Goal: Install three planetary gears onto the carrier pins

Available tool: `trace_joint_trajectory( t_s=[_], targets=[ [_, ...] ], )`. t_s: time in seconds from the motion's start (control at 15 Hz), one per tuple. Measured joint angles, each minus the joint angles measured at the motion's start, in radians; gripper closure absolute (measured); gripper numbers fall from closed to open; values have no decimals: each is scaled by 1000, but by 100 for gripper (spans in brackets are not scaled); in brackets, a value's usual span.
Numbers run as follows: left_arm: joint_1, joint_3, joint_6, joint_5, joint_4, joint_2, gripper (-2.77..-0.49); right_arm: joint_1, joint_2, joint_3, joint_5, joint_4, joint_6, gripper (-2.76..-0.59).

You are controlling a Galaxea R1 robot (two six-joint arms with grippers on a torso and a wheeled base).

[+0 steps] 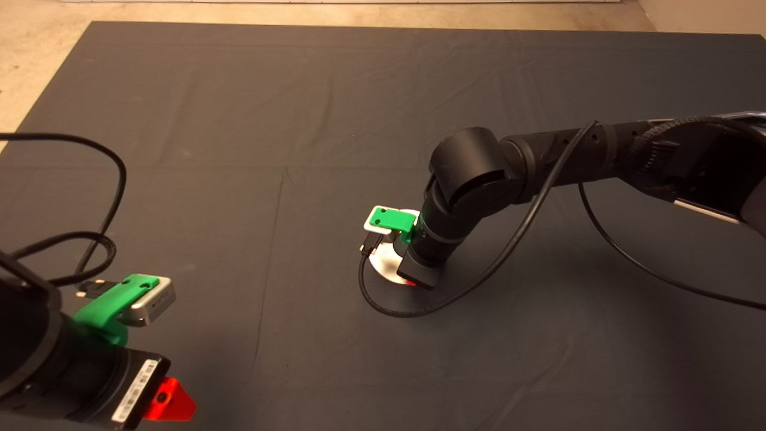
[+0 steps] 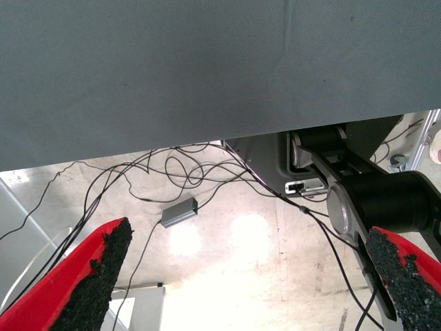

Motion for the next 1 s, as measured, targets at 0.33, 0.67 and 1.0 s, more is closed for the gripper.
trace_joint_trajectory(
  t_s=[0.33, 0.67, 1.0],
  targets=[
    [0, 0, 0, 0, 0, 0, -247, 0, 5, -5, -4, -3, 0, -94],
    [0, 0, 0, 0, 0, 0, -247, 0, 12, -13, -10, -7, 0, -94],
    [0, 0, 0, 0, 0, 0, -247, 1, 22, -24, -12, -11, 0, -94]
  ],
)
